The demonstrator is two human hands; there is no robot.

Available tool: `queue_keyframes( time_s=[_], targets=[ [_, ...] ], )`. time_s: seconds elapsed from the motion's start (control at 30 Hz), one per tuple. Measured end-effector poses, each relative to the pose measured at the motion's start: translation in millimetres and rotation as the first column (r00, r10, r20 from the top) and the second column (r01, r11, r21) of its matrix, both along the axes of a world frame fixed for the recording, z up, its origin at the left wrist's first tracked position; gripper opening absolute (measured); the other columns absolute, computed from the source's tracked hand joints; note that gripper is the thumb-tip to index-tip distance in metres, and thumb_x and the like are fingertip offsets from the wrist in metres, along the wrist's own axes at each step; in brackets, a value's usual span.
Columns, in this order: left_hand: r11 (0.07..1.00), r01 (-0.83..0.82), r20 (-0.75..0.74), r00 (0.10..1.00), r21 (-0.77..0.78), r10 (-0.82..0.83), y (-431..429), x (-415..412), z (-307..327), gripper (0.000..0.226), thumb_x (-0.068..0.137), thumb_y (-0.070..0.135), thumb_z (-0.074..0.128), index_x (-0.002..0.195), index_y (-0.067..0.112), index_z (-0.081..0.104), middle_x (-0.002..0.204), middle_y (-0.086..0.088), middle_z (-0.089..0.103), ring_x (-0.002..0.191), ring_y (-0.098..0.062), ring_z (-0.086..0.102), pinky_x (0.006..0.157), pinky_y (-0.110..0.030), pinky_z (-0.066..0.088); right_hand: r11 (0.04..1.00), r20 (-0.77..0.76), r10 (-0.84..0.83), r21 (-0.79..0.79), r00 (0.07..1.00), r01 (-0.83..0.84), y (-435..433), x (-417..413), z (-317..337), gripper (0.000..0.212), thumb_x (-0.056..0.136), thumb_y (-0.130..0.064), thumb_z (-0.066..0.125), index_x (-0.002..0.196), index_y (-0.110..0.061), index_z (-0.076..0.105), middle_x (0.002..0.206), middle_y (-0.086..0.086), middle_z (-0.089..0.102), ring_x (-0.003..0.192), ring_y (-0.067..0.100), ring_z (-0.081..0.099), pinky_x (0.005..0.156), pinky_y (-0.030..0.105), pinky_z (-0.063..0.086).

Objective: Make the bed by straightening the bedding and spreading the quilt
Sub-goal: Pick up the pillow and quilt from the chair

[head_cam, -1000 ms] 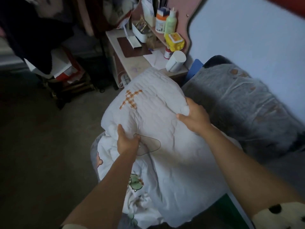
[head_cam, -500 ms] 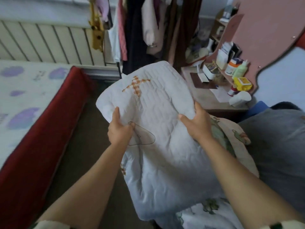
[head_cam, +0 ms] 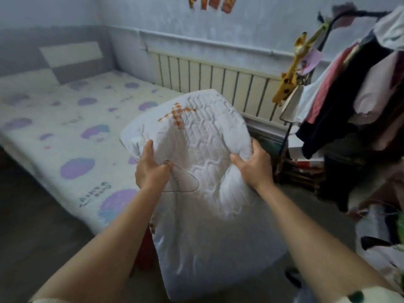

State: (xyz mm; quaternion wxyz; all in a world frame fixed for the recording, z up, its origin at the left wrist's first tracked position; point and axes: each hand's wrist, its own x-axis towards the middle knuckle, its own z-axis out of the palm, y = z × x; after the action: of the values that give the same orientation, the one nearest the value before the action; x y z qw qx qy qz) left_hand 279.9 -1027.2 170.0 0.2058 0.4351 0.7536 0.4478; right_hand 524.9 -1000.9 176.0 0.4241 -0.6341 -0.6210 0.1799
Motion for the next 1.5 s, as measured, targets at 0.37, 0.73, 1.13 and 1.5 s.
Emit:
queue_keyframes(
  time_s=[0.37, 0.73, 1.13, 1.5],
  targets=[
    [0.948, -0.318, -0.001, 0.948, 0.012, 0.318, 54.5, -160.7, -10.3, 0.077, 0.080, 0.025, 0.068, 0.146, 0.035, 0.030, 0.139, 0.000, 0.052, 0.121, -0.027, 0.053, 0.100, -0.039, 0.045, 0.917, -0.046, 0.398, 0.000, 0.916, -0.399, 139.1, -182.3, -8.3, 0.066, 0.072, -0.043, 0.073, 0.132, -0.027, 0.049, 0.115, -0.011, 0.064, 0.102, 0.012, 0.063, 0.091, 0.034, 0.053],
    [0.846, -0.525, -0.043, 0.851, -0.087, 0.524, 103.2, -282.8, -38.2, 0.075, 0.081, 0.028, 0.069, 0.146, 0.033, 0.031, 0.138, -0.007, 0.051, 0.120, -0.034, 0.051, 0.097, -0.041, 0.046, 0.797, 0.005, 0.602, -0.075, 0.799, -0.600, 242.0, -333.3, -32.5, 0.062, 0.070, -0.043, 0.075, 0.126, -0.025, 0.054, 0.105, -0.003, 0.071, 0.091, 0.021, 0.067, 0.081, 0.037, 0.055],
    [0.894, -0.424, -0.052, 0.906, -0.148, 0.421, 222.0, -473.0, -74.6, 0.075, 0.083, 0.032, 0.071, 0.146, 0.032, 0.031, 0.139, -0.007, 0.048, 0.122, -0.031, 0.050, 0.096, -0.041, 0.047, 0.846, 0.000, 0.518, -0.148, 0.856, -0.512, 340.7, -507.2, -65.6, 0.052, 0.073, -0.041, 0.076, 0.117, -0.023, 0.057, 0.104, -0.002, 0.068, 0.093, 0.022, 0.064, 0.084, 0.039, 0.053],
    [0.908, -0.354, -0.165, 0.932, -0.226, 0.322, 349.9, -707.1, -63.1, 0.065, 0.083, 0.020, 0.066, 0.142, 0.034, 0.040, 0.140, -0.008, 0.042, 0.120, -0.030, 0.050, 0.101, -0.037, 0.044, 0.915, -0.178, 0.320, -0.197, 0.930, -0.353, 414.2, -721.3, -94.0, 0.042, 0.076, -0.032, 0.074, 0.111, -0.014, 0.059, 0.104, 0.006, 0.068, 0.094, 0.026, 0.064, 0.082, 0.036, 0.053]
  ],
)
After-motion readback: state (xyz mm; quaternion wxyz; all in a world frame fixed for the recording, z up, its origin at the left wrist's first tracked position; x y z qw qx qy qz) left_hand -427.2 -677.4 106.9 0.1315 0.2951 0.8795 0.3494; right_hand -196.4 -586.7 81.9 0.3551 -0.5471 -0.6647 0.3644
